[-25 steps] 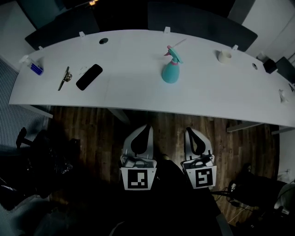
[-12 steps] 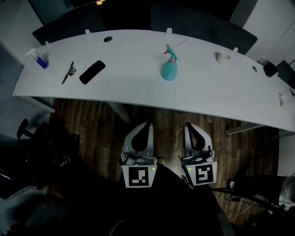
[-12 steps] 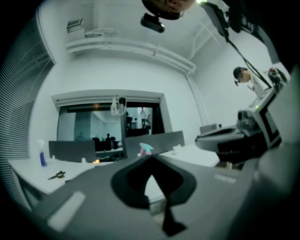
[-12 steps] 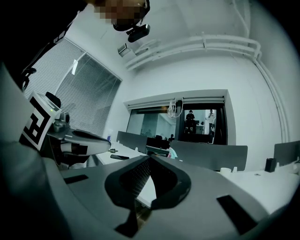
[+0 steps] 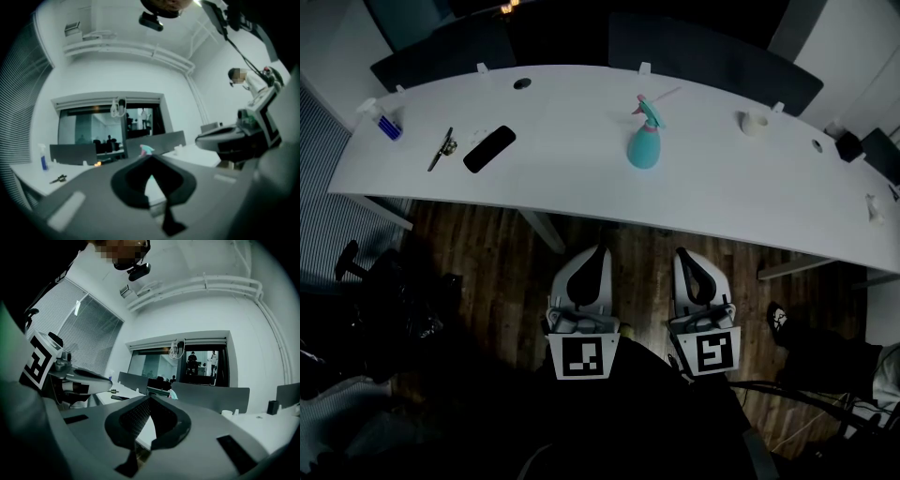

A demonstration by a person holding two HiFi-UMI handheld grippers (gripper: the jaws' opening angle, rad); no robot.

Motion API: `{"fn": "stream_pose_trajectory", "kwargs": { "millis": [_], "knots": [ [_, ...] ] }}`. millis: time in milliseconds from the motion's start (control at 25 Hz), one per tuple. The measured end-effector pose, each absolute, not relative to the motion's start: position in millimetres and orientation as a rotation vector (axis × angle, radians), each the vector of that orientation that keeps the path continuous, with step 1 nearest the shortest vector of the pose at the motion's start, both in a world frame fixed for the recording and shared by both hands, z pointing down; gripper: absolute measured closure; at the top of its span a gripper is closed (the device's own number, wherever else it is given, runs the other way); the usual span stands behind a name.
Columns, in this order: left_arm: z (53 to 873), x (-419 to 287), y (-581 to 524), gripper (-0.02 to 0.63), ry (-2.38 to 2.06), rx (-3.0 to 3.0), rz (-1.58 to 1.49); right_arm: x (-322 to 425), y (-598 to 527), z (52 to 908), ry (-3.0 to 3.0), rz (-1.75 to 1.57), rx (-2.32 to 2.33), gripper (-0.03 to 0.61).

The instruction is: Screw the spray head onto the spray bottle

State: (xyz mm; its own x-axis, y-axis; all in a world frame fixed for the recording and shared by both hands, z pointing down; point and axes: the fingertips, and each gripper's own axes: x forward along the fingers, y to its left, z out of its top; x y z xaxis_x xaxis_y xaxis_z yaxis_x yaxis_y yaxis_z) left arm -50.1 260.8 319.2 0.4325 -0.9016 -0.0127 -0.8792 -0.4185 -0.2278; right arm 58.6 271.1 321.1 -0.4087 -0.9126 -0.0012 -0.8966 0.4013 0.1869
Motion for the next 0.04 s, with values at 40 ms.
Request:
{"fn": "stream_pose_trajectory", "kwargs": {
  "millis": [40],
  "knots": [
    [318.7, -49.6, 260.6, 0.609, 1.566, -2.482, -0.160, 59.1, 270.9, 320.9, -2.543, -0.242, 1.648, 0.574]
  ]
}}
